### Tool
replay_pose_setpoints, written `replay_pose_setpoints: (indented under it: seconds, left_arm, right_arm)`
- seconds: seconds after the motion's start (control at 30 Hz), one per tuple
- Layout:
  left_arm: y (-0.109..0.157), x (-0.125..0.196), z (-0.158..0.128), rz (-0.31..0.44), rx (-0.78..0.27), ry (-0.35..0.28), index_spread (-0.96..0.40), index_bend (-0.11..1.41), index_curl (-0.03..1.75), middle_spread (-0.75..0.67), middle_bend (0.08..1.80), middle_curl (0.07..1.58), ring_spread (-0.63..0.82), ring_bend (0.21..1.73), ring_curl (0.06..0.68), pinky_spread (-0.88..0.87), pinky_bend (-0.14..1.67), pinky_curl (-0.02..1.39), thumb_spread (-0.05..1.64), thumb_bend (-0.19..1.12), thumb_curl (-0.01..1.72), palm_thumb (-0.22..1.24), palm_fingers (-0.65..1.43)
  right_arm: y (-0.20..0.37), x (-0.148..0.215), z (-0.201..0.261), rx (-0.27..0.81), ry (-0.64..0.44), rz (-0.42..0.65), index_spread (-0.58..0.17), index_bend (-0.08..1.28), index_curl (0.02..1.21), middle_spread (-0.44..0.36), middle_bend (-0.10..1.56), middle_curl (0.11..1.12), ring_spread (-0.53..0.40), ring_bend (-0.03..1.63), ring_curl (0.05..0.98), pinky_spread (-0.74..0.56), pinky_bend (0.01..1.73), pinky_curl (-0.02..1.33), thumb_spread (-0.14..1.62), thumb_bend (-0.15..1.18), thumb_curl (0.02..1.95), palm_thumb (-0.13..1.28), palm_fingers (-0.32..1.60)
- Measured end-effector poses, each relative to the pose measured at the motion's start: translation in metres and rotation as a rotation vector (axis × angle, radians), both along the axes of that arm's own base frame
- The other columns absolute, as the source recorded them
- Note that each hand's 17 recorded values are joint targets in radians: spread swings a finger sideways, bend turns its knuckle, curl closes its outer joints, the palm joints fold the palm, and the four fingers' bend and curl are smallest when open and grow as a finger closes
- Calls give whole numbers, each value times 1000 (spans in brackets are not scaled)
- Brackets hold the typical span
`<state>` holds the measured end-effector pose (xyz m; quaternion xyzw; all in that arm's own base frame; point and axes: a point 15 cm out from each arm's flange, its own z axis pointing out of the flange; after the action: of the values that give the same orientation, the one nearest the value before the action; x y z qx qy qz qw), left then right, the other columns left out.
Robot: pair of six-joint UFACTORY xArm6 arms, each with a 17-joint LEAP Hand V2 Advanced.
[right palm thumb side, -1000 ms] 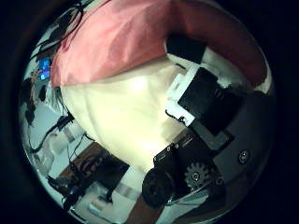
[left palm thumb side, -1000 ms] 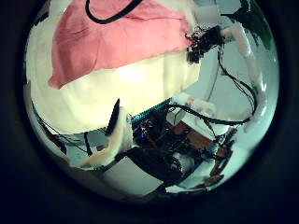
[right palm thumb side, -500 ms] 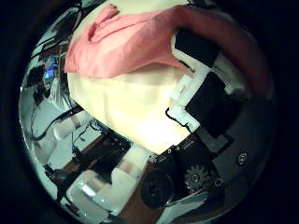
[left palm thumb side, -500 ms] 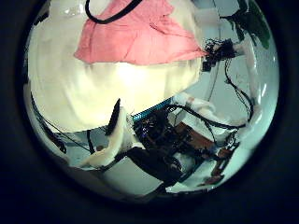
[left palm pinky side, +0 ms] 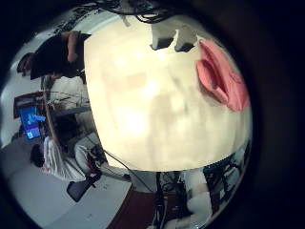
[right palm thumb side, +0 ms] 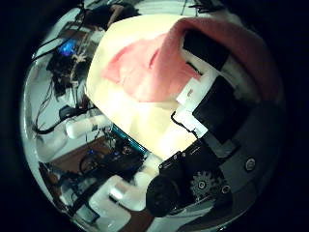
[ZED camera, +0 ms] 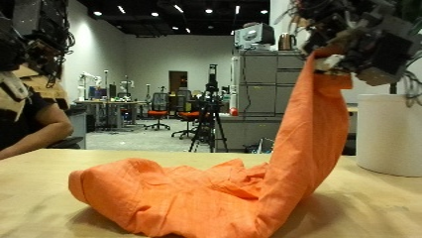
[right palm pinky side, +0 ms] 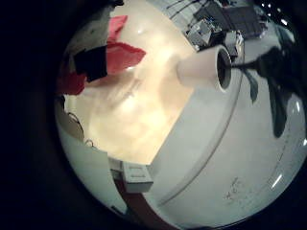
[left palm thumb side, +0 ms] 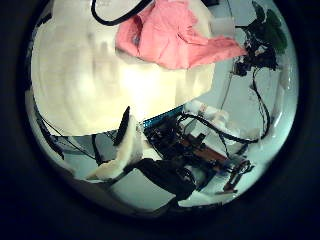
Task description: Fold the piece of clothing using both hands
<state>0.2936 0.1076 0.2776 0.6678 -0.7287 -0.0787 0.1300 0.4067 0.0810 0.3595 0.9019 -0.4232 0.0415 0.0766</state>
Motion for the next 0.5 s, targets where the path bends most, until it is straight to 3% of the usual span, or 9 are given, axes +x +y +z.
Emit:
replay_pose_setpoints:
  seconds: [0.27,0.5]
  left_arm:
    - [4,-8,0,21,-28,-22,92,152,269,302,190,299,498,534,226,457,400,322,1181,-16,342,474,-12]
    - [4,-17,4,30,-21,-29,90,150,266,294,190,300,493,536,225,457,402,321,1212,-15,334,485,-13]
  right_arm:
    - [143,7,-33,-11,28,210,-294,983,937,-187,1193,911,-237,1347,721,-336,1118,878,1273,-4,588,1099,1039]
    - [228,38,-75,10,36,291,-297,986,951,-192,1190,935,-239,1350,728,-340,1104,908,1274,-5,603,1103,1030]
